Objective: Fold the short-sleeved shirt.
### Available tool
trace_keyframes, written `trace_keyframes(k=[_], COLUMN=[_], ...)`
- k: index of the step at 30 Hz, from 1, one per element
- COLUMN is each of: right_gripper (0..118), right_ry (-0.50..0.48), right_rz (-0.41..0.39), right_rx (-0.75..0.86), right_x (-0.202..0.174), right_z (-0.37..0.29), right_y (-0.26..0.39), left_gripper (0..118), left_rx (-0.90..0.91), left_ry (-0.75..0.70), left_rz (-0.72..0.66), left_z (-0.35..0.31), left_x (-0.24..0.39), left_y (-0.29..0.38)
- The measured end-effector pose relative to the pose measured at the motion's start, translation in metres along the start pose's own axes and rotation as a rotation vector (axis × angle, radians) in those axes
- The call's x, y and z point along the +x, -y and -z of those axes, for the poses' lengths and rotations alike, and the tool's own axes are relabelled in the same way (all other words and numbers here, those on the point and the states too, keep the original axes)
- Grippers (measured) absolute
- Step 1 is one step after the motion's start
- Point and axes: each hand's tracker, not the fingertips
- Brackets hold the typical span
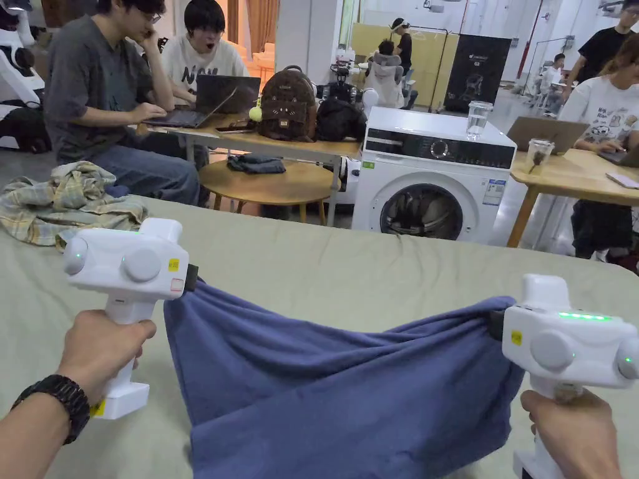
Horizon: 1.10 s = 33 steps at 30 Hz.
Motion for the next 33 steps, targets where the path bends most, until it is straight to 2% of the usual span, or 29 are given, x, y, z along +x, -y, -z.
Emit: trace_keyframes(k=[13,18,22,25,30,32,33], right_gripper=[6,7,7,7,7,7,7], right_ry=[0.08,0.092,0.102,0.12,0.108,0.101,0.089], right_rz=[-0.011,-0.056,-0.044,-0.092,-0.166,-0.142,-0.159], right_rx=[0.196,0.25,0.231,0.179,0.097,0.064,0.019], right_x=[0.008,0.004,0.006,0.005,0.006,0.006,0.006], right_z=[0.011,0.009,0.012,0.012,0.011,0.003,-0.002], right_y=[-0.154,-0.181,-0.162,-0.124,-0.035,0.001,0.02], left_gripper=[0,0,0,0,0,0,0], left_rx=[0.183,0.236,0.237,0.197,0.128,0.086,0.084], left_ry=[-0.062,-0.073,-0.064,-0.057,-0.028,-0.009,-0.014], left_rz=[-0.027,-0.002,-0.002,0.018,0.001,-0.013,-0.025], left_z=[-0.031,-0.037,-0.029,-0.016,-0.006,-0.004,-0.004], left_x=[-0.028,-0.019,-0.013,-0.008,-0.008,-0.01,-0.01], left_y=[-0.142,-0.171,-0.154,-0.121,-0.035,0.0,0.018])
